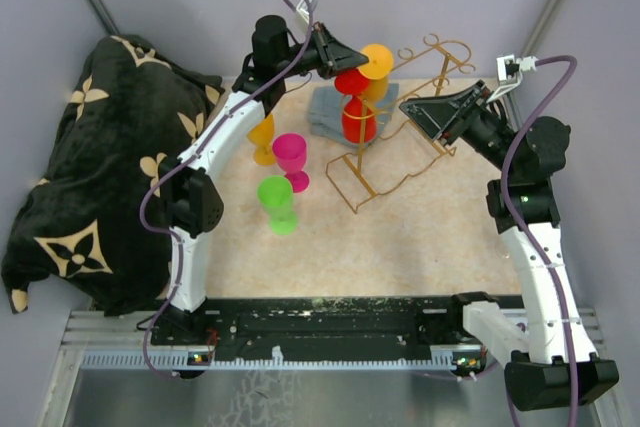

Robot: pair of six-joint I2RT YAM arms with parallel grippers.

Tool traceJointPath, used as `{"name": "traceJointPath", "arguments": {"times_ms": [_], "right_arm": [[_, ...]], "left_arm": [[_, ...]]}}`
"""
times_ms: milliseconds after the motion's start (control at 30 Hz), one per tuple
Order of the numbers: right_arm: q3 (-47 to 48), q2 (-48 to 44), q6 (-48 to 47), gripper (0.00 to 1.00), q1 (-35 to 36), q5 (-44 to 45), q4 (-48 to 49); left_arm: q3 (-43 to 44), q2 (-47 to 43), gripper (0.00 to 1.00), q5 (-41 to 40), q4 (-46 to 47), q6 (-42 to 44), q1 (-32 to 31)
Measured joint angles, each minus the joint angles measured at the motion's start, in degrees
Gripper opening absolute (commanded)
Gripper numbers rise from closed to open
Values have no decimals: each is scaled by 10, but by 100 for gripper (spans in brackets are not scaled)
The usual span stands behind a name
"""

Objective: Place the wine glass upside down on the wine glass rack

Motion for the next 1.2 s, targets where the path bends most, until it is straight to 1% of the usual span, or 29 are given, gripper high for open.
{"name": "traceJointPath", "arguments": {"times_ms": [33,100,167,200,267,300,367,433,733,867,1200], "right_arm": [[0,0,0,38,0,0,0],[0,0,0,38,0,2,0],[0,0,2,38,0,2,0],[0,0,2,38,0,2,0],[0,0,2,38,0,3,0],[0,0,2,38,0,3,0],[0,0,2,38,0,4,0],[0,0,3,38,0,4,0],[-11,0,3,38,0,4,4],[-12,0,3,38,0,4,5],[-12,0,3,38,0,4,5]], "left_arm": [[1,0,1,2,-2,0,0],[1,0,12,5,-2,0,0],[1,0,11,7,-2,2,0],[1,0,13,7,-2,2,0],[2,0,20,8,-2,2,0],[2,0,21,8,-2,1,0],[3,0,27,10,-1,2,0],[4,0,38,10,0,2,0],[7,0,44,14,10,2,0],[7,0,44,14,10,2,0],[6,-5,49,10,7,15,0]]}}
